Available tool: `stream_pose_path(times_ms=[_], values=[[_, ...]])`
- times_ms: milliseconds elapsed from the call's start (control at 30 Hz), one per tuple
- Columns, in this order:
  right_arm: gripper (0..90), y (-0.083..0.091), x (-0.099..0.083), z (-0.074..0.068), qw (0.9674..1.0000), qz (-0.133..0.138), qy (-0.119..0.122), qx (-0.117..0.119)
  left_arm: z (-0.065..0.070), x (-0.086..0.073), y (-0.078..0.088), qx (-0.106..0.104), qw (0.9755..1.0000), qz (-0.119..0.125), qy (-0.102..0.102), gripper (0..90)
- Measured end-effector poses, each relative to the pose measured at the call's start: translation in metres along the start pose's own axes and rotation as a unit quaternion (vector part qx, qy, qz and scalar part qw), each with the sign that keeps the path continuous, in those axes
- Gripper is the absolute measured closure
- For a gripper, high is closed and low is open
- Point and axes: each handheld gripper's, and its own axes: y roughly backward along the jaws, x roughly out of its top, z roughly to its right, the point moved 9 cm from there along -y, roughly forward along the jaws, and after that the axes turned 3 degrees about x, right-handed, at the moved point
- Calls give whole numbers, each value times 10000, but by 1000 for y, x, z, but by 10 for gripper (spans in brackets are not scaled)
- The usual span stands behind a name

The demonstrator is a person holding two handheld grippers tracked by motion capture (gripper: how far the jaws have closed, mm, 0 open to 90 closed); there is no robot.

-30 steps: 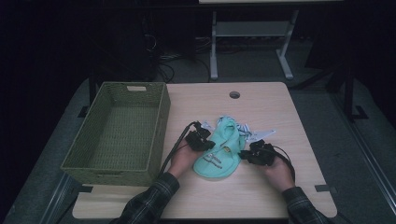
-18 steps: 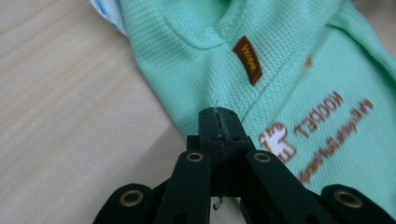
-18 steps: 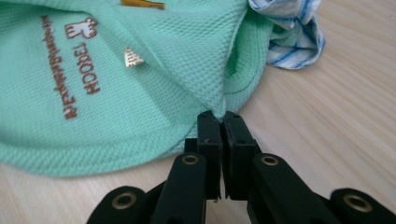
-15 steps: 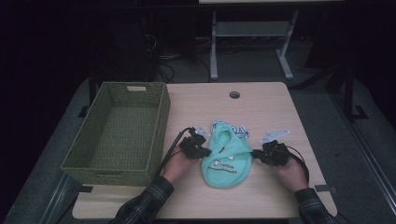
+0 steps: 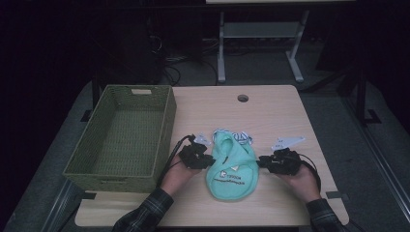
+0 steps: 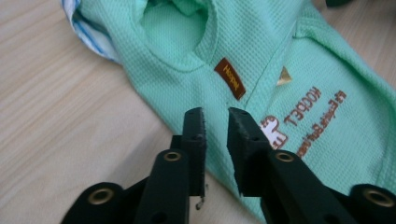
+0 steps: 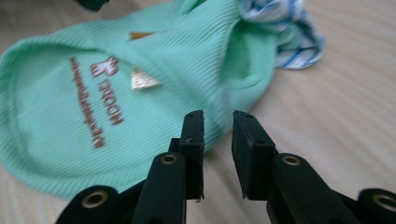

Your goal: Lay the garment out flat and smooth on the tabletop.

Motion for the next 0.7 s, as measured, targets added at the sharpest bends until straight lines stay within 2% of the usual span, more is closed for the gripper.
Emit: stream_pose_path(times_ms=[100, 200, 300, 400, 433, 533, 700], values=[[771, -2, -4, -10, 9999, -56, 62, 92, 5, 2, -7, -21, 9999, -58, -146, 722], [805, -4, -7, -22, 9996, -107, 120, 233, 7, 1, -15, -30, 9996, -168, -203, 714], [832, -9, -11, -30, 9990, -204, 200, 355, 7, 0, -23, 8, 9994, -270, -233, 756], [852, -16, -14, -36, 9980, -324, 282, 468, 6, -3, -28, -20, 9988, -388, -306, 891], [866, -20, -15, -38, 9973, -445, 356, 460, 5, -3, -27, -28, 9987, -399, -308, 898], [873, -20, -16, -39, 9969, -493, 396, 459, 2, -2, -23, 4, 9989, -366, -284, 899], [872, -15, -18, -31, 9969, -580, 439, 296, -5, 0, -9, 98, 9995, -251, -151, 900]])
